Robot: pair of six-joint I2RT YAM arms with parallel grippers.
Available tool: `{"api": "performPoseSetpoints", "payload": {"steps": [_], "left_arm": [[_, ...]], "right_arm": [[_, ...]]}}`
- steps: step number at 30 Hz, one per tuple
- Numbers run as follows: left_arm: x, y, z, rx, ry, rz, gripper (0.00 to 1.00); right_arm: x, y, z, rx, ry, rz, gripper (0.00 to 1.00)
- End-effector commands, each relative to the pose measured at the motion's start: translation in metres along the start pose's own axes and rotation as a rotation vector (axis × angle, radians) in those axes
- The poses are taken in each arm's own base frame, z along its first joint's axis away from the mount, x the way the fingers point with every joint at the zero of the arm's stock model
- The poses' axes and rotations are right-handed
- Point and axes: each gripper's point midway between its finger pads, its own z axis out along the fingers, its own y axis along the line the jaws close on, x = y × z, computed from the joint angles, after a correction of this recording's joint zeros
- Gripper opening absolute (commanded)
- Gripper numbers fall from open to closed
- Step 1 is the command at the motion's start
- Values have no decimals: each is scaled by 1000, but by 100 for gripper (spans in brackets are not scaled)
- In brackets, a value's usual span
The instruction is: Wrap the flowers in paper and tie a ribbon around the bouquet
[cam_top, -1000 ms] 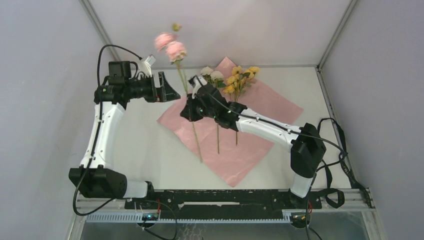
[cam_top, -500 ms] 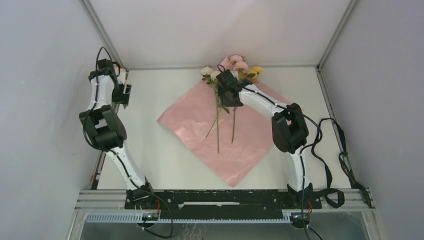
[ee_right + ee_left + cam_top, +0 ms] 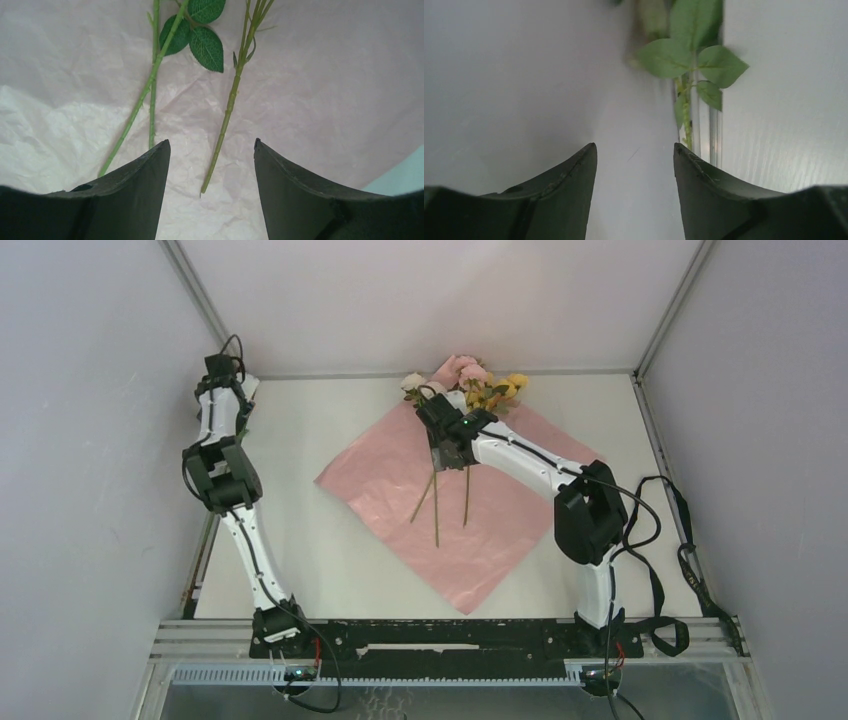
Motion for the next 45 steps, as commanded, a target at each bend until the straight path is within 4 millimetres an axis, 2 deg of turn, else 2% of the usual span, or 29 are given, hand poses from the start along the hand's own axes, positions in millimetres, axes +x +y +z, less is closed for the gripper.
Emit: {"api": "performPoseSetpoints", "payload": {"steps": [1, 3, 8, 11, 15, 23, 25, 26, 27, 30, 33, 35, 38, 42, 44, 45], "left_arm": [[-9, 11, 14, 12, -49, 244, 65], [-4, 10, 22, 30, -35, 314, 68], [9, -12, 42, 123, -14, 470, 72], [8, -23, 49, 166, -38, 513, 72], [-1, -20, 52, 159, -73, 561, 69], [-12, -19, 55, 157, -121, 626, 41], [-13, -21, 54, 166, -135, 633, 28], [-15, -22, 54, 168, -143, 632, 15], [-17, -21, 54, 164, -151, 626, 9], [-23, -18, 56, 132, -177, 591, 1], [-38, -2, 49, 53, -234, 461, 0], [-49, 12, 30, 37, -291, 342, 0], [-52, 19, 13, 51, -348, 227, 0], [-44, 15, 22, 62, -297, 213, 2], [-33, 14, 38, 38, -213, 263, 15], [-26, 8, 46, 50, -179, 324, 28]], "right_arm": [[-1, -17, -21, 79, -23, -28, 71], [1, -22, -23, 107, -21, -38, 71], [5, -28, -28, 161, -18, -57, 71], [7, -33, -30, 186, -13, -67, 71], [9, -44, -31, 240, -6, -81, 71], [16, -66, -34, 308, 24, -82, 71], [16, -70, -36, 314, 24, -76, 71], [15, -73, -37, 321, 20, -72, 71], [14, -75, -38, 326, 17, -68, 72], [11, -78, -42, 327, 9, -53, 71], [11, -80, -44, 327, 5, -48, 72], [11, -81, -44, 331, 5, -48, 72], [12, -81, -45, 332, 6, -50, 72], [14, -79, -48, 330, 0, -56, 72], [15, -79, -49, 331, -1, -61, 72], [15, -79, -50, 332, -1, -62, 72]]}}
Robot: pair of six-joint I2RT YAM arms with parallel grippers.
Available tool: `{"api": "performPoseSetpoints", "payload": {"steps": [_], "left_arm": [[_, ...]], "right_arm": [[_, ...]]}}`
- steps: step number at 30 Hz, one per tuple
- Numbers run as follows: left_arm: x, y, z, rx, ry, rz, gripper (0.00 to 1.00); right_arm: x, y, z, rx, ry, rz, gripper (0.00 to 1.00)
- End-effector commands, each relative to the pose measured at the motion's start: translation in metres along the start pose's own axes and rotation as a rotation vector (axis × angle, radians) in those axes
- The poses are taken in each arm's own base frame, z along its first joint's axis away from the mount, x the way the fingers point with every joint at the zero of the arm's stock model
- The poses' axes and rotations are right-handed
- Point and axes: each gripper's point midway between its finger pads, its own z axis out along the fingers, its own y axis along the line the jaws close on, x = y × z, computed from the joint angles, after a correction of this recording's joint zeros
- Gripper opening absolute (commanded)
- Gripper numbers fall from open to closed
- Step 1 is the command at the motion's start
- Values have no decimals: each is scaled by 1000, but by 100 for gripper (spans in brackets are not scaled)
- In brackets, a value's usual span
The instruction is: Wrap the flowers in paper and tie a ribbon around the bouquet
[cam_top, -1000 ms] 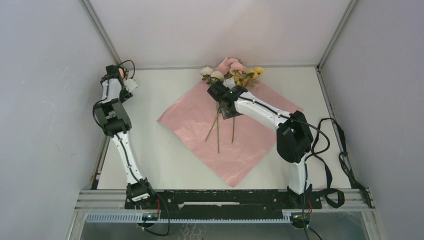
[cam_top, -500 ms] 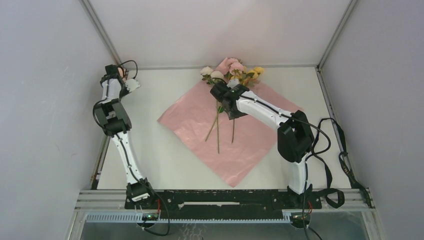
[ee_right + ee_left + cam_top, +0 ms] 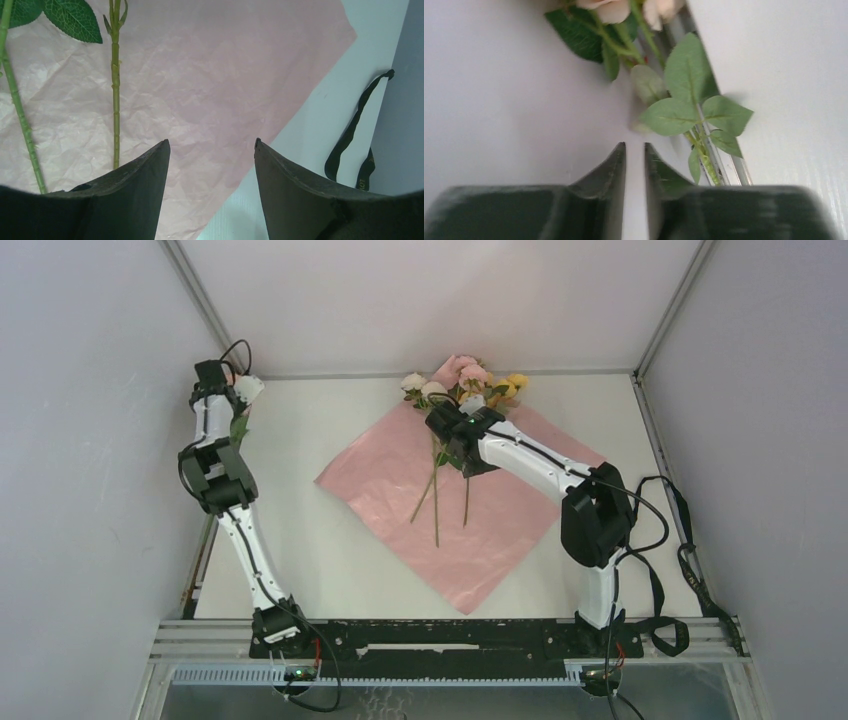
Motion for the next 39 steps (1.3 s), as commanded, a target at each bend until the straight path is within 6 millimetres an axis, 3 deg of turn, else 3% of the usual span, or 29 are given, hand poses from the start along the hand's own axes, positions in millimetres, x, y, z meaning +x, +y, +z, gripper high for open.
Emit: {"api": "performPoseSetpoints", "payload": {"steps": [1, 2, 6, 9, 13, 18, 26, 30, 35, 37, 39], "left_arm": [[15, 8, 1, -9, 90, 95, 38], [22, 2, 5, 13, 115, 154, 46], [21, -8, 1, 93, 85, 286, 66], [15, -10, 5, 98, 91, 338, 70], [15, -14, 7, 128, 94, 434, 69], [22, -26, 4, 195, 156, 708, 68], [-5, -31, 14, 173, 75, 916, 68], [-26, -21, 24, 78, 2, 929, 68], [-38, -17, 29, 60, -54, 951, 69], [-40, -16, 30, 61, -57, 965, 64], [-40, -15, 31, 64, -58, 977, 44]], "right_arm": [[-6, -13, -21, 3, -55, 41, 72], [-6, -15, -21, 6, -56, 42, 72], [-5, -17, -20, 17, -52, 41, 72], [-5, -17, -19, 25, -47, 37, 72], [-3, -20, -16, 49, -34, 20, 72], [0, -22, -9, 66, -16, 17, 72], [3, -26, 3, 95, 29, -5, 72], [3, -29, 10, 97, 50, 3, 72], [0, -28, 14, 98, 60, -2, 72], [-2, -29, 14, 105, 60, -6, 72], [-2, -29, 15, 109, 60, -6, 72]]}}
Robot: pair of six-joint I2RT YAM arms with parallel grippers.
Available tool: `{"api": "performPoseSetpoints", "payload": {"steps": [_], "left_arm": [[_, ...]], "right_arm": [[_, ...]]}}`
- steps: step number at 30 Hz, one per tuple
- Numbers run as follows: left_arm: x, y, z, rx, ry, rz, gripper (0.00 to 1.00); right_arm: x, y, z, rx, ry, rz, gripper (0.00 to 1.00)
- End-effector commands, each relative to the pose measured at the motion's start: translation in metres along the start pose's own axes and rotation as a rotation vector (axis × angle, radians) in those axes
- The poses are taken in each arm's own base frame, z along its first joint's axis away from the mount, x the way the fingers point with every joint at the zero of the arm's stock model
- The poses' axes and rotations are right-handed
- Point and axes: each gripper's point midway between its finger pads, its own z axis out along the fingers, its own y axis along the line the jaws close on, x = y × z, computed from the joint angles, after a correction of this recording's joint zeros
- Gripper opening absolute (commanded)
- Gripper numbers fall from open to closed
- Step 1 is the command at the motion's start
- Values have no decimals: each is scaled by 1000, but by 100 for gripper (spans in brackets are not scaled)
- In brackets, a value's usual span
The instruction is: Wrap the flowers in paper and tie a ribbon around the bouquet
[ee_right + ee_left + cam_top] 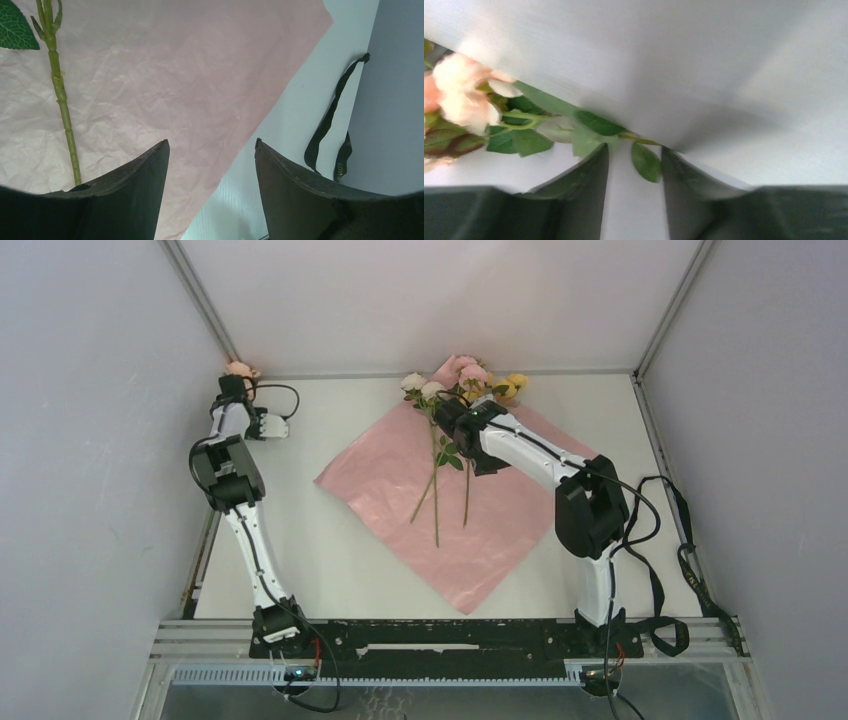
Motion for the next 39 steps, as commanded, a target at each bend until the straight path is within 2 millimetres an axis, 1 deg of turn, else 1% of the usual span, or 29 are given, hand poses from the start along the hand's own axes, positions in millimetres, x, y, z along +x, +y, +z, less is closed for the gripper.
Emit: {"api": "performPoseSetpoints", "payload": {"steps": [1, 2, 3, 6, 7, 8, 9, 11, 12, 13, 15, 18, 21, 23, 26, 28, 30, 33, 35, 37, 39], "left_arm": [[-9, 26, -6, -70, -48, 63, 18], [-10, 29, -5, -88, -56, 43, 3], [-10, 32, -5, -111, -60, 20, 0], [-9, 40, -2, -181, -51, -52, 0], [-6, 46, -4, -225, -36, -84, 0], [2, 61, -10, -299, -15, -131, 0], [7, 71, -16, -349, -6, -183, 0], [20, 90, -35, -428, -13, -302, 0], [27, 96, -45, -456, -27, -354, 0], [36, 101, -54, -481, -34, -398, 0], [46, 108, -75, -521, -37, -452, 0], [51, 108, -108, -566, -54, -502, 0], [48, 109, -142, -594, -107, -538, 0], [44, 105, -164, -577, -135, -572, 0], [23, 80, -186, -483, -208, -629, 0], [-5, 56, -201, -404, -277, -658, 0], [-35, 25, -215, -316, -346, -687, 0], [-85, -30, -239, -167, -442, -727, 0], [-113, -66, -254, -70, -506, -757, 0], [-136, -98, -265, 7, -552, -802, 0], [-155, -130, -270, 76, -558, -779, 0]], "right_arm": [[-13, -5, -6, 10, -29, 20, 72], [-13, -6, -6, 9, -29, 23, 72], [-12, -5, -6, 9, -27, 23, 72], [-13, -7, -7, 7, -31, 27, 72], [-13, -8, -7, 7, -31, 29, 72], [-12, -8, -8, 8, -31, 28, 72], [-13, -9, -9, 8, -33, 29, 72], [-12, -10, -10, 8, -35, 32, 72], [-13, -11, -11, 7, -38, 35, 72], [-12, -11, -12, 6, -39, 36, 72], [-13, -12, -14, 5, -46, 42, 72], [-12, -13, -17, 3, -51, 43, 72], [-12, -12, -21, -1, -60, 43, 72], [-12, -11, -26, -6, -72, 46, 72], [-9, -11, -31, -10, -86, 47, 72], [-6, -11, -35, -12, -96, 49, 72], [-1, -11, -38, -19, -106, 50, 73], [8, -12, -42, -25, -116, 52, 72], [15, -13, -44, -24, -123, 51, 72], [21, -15, -46, -29, -132, 59, 72], [28, -14, -47, -43, -136, 62, 73]]}}
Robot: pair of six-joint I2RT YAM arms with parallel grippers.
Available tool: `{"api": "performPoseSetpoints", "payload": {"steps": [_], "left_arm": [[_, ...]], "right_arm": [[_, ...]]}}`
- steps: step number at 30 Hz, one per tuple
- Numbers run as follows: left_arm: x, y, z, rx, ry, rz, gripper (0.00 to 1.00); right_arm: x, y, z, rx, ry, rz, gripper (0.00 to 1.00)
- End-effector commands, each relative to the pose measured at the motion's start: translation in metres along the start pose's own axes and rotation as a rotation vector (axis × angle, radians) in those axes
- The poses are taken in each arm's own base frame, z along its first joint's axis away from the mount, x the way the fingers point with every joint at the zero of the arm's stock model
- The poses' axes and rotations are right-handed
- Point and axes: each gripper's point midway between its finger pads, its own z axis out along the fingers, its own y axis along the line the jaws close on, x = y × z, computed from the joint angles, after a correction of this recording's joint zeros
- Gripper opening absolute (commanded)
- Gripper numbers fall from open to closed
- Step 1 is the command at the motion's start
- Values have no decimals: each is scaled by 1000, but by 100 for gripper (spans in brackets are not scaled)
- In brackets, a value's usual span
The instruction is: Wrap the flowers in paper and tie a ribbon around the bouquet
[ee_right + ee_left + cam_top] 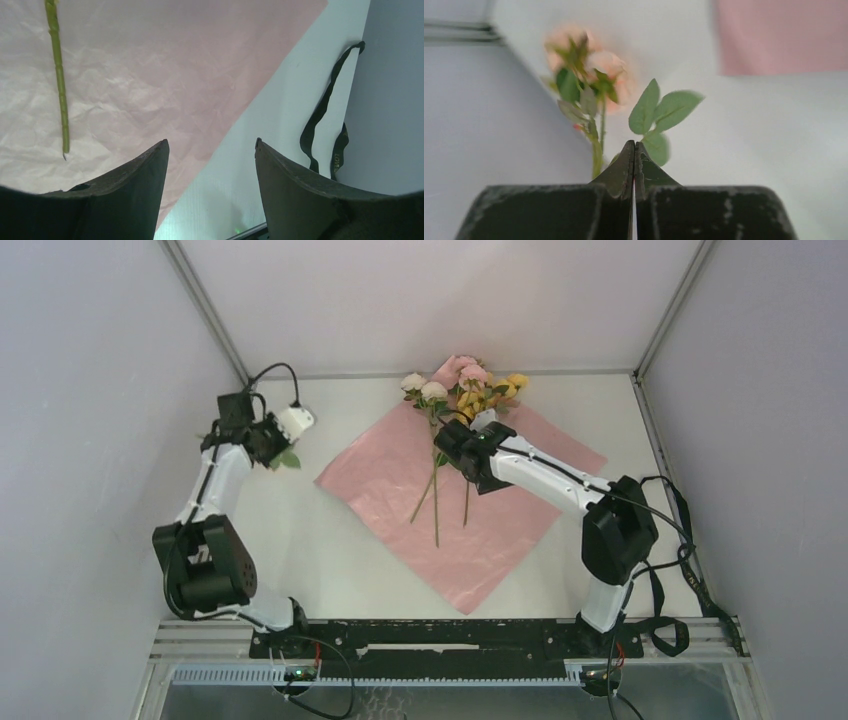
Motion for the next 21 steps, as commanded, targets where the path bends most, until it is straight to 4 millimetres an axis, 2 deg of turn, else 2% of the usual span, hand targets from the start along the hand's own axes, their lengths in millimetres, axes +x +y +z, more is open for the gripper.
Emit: {"api": "performPoseSetpoints", "payload": {"steps": [1, 2, 4, 5, 6, 10, 12, 13, 15, 17, 21], "left_arm": [[2, -103, -19, 252, -10, -100, 2], [7, -123, -22, 303, 7, -75, 15], [14, -157, -33, 393, 58, -52, 64], [14, -167, -38, 417, 73, -61, 87], [12, -174, -45, 439, 74, -93, 98], [-19, -189, -90, 534, -33, -184, 100], [-39, -185, -106, 520, -111, -223, 100], [-44, -178, -108, 485, -122, -266, 100], [-40, -156, -96, 367, -72, -353, 100], [-22, -127, -71, 233, 28, -380, 100], [-11, -92, -17, 229, 124, -452, 100]], "right_arm": [[-1, -6, -14, -22, -73, 82, 72], [1, -6, -14, -27, -74, 84, 72], [7, -5, -14, -33, -72, 84, 72], [9, -4, -15, -33, -72, 83, 72], [10, -5, -16, -33, -73, 80, 72], [14, -2, -20, -42, -79, 80, 73], [13, 2, -23, -54, -85, 81, 73], [13, 4, -25, -58, -90, 82, 73], [14, 8, -28, -66, -99, 80, 73], [17, 13, -28, -72, -104, 75, 73], [22, 18, -23, -74, -99, 60, 74]]}}
